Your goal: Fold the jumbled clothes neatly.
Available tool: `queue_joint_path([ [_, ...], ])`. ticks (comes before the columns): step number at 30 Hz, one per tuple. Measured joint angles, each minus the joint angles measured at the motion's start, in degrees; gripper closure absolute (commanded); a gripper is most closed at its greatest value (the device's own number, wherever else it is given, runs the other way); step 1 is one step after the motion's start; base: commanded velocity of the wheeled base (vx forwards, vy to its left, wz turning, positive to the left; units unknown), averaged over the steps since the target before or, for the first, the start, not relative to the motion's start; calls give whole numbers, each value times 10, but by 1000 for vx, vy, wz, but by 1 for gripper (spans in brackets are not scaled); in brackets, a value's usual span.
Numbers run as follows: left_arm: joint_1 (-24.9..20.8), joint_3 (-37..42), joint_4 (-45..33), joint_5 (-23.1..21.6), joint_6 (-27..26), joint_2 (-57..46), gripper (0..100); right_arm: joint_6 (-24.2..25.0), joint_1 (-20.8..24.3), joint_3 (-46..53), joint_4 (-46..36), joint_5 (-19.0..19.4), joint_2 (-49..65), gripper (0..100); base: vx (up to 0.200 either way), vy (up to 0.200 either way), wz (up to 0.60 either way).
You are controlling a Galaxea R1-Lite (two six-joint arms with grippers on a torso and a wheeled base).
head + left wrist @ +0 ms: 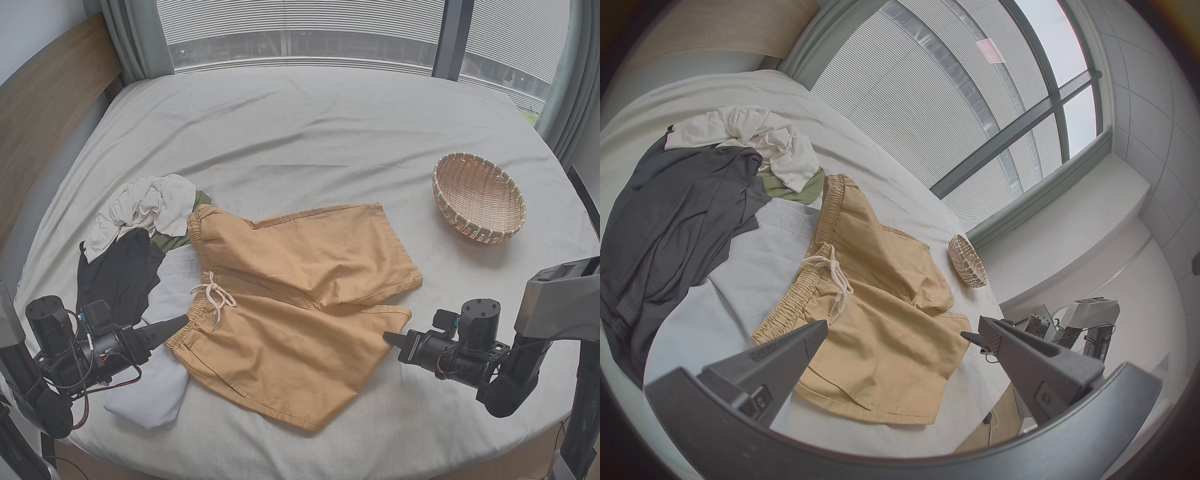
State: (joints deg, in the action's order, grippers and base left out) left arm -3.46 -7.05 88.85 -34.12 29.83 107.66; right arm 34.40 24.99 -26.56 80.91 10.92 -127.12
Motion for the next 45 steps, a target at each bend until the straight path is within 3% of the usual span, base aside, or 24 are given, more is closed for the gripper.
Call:
queue_joint_path([
  [11, -5, -3, -1, 0, 0, 3, 0, -4, 43, -139, -57, 17, -32, 100, 0, 0, 0],
  [25, -7, -5, -1, 0, 0, 15, 0, -5, 50, -395, -174, 26, -109, 100, 0, 0, 0],
  [26, -7, -5, -1, 0, 0, 16, 0, -5, 49, -401, -177, 26, -113, 0, 0, 0, 0],
  [36, -8, -6, 0, 0, 0, 25, 0, -4, 50, -438, -173, 23, -143, 0, 0, 0, 0],
  [45, -6, -3, 0, 1, 0, 25, 0, -3, 53, -396, -149, 19, -128, 0, 0, 0, 0],
])
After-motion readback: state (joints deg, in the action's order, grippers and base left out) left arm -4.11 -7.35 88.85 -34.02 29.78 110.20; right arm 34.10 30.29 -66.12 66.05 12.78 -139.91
